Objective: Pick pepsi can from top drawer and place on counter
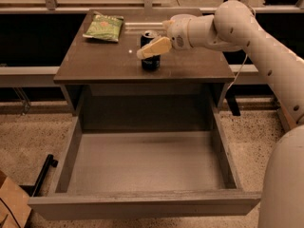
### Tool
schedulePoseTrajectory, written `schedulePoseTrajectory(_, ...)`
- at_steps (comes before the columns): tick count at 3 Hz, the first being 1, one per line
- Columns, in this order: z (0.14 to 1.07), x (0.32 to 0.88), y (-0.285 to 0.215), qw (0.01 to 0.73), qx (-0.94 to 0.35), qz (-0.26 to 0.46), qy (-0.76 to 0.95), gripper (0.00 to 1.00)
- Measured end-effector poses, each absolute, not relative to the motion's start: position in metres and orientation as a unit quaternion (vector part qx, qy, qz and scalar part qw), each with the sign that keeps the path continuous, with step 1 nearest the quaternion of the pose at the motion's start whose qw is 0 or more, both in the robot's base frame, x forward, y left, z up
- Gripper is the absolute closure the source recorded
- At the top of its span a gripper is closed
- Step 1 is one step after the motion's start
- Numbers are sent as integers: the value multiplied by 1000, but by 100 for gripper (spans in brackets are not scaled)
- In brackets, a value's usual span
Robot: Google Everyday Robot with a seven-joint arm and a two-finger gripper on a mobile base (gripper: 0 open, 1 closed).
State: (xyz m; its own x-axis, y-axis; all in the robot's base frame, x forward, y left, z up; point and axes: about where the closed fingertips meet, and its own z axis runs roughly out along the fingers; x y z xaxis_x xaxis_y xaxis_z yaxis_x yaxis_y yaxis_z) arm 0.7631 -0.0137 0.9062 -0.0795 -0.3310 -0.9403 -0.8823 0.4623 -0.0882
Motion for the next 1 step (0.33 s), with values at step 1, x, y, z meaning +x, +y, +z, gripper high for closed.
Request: schedulePoseTrajectory(1, 906, 763, -14, 513, -444, 268, 684, 0)
